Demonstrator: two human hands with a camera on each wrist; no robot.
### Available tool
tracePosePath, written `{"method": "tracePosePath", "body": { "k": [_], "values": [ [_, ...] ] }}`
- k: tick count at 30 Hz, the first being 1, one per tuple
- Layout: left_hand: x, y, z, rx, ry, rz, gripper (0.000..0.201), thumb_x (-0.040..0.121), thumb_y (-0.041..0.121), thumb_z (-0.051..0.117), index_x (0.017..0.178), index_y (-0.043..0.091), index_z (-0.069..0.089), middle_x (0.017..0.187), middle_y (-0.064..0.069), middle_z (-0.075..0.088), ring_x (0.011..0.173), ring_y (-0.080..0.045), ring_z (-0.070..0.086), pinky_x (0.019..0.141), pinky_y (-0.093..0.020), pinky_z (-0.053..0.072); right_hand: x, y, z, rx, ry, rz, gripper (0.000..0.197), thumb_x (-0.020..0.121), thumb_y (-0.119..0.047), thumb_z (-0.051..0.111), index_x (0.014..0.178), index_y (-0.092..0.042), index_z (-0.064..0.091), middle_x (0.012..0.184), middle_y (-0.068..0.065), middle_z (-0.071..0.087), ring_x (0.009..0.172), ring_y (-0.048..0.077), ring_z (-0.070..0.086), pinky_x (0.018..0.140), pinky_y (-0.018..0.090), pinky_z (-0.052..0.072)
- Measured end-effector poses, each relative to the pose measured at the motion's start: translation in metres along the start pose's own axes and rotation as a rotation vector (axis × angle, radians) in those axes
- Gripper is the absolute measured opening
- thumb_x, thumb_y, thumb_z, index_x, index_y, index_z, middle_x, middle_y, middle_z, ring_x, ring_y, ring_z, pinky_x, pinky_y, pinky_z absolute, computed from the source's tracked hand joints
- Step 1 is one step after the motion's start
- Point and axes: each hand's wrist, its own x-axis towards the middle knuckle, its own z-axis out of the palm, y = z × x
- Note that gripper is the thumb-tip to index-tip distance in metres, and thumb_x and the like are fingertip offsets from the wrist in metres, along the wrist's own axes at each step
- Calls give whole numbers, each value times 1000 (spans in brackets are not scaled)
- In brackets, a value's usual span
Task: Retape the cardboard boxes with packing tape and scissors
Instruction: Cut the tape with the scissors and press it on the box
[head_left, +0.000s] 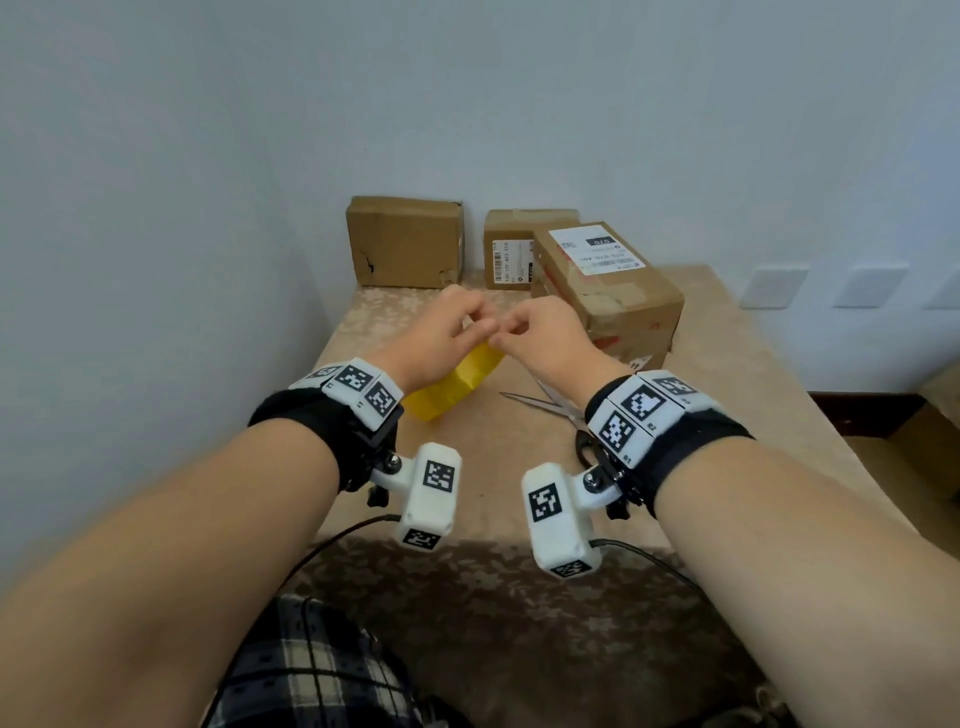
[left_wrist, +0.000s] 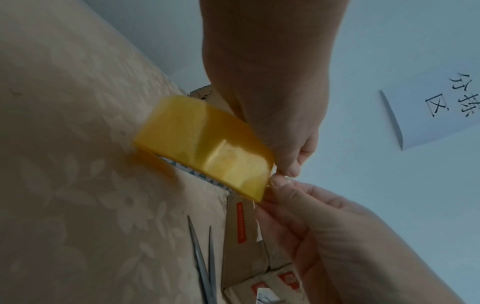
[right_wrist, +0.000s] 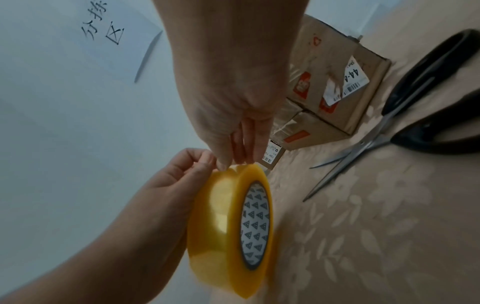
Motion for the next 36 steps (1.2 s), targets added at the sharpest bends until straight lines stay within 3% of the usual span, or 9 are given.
{"method": "tracePosePath", "body": {
  "k": [4, 8, 12, 19, 22, 24, 26, 29, 36],
  "values": [
    [-6, -3, 1, -27, -139, -85, 21, 92, 23, 60, 108, 18, 48, 109, 1, 45, 91, -3, 42, 67, -3, 32, 5, 3, -1, -72, 74, -8, 22, 87, -12, 65, 84, 10, 68, 87, 23, 69, 83, 34, 60, 73, 35, 44],
    [-6, -2, 6, -54, -108, -195, 52, 87, 24, 66, 130, 12, 40, 120, -1, 46, 105, -11, 45, 79, -17, 33, 6, 8, 3, -95, 123, -17, 16, 90, -14, 63, 88, 0, 71, 89, 11, 69, 84, 19, 59, 77, 29, 44],
    [-3, -5, 2, -130, -27, -182, 38, 86, 19, 67, 119, 12, 49, 116, -2, 52, 99, -12, 49, 69, -16, 37, -5, 5, 1, -21, 204, -99, 14, 89, -13, 65, 88, -3, 74, 84, 8, 70, 81, 19, 60, 81, 36, 47],
    [-3, -4, 9, -122, -19, -85, 18, 92, 18, 58, 108, 10, 59, 107, -1, 54, 94, -7, 46, 75, -18, 34, -13, 5, -6, 19, 259, -123, 13, 91, -7, 61, 92, -2, 72, 85, 11, 70, 80, 19, 59, 82, 38, 49],
    [0, -1, 11, -148, 51, -103, 18, 97, 19, 51, 97, 5, 62, 93, 1, 55, 78, 3, 44, 68, -16, 33, -8, 4, -9, 37, 276, -92, 38, 89, -7, 63, 126, -9, 54, 85, 9, 66, 79, 16, 59, 75, 21, 47],
    [4, -1, 12, -125, 75, -123, 15, 96, 20, 53, 90, 10, 63, 91, 3, 54, 76, 4, 44, 66, -16, 33, -6, 5, -12, 5, 251, -140, 38, 89, -7, 62, 121, -18, 46, 81, 6, 62, 74, 16, 58, 70, 25, 47],
    [5, 0, 12, -134, 84, -124, 13, 95, 20, 55, 86, 13, 61, 87, 7, 52, 77, 7, 44, 65, -14, 32, -6, 6, -14, -115, 172, -227, 16, 91, -8, 56, 105, -16, 54, 79, 3, 61, 75, 20, 57, 70, 36, 48],
    [3, 4, 13, -144, 106, -98, 13, 95, 16, 54, 85, 10, 61, 79, 13, 48, 68, 17, 44, 60, -8, 32, -3, 7, -18, -230, 81, -260, 18, 94, -13, 56, 104, -14, 70, 95, 8, 65, 93, 23, 57, 84, 39, 45],
    [-1, 2, 14, -102, 119, -88, 13, 95, 22, 55, 87, 14, 60, 86, 9, 48, 63, 6, 41, 61, -12, 31, 5, 4, -22, -291, 29, -198, 28, 95, -20, 58, 118, -7, 68, 112, 11, 69, 107, 23, 61, 88, 23, 40]
  ]
}}
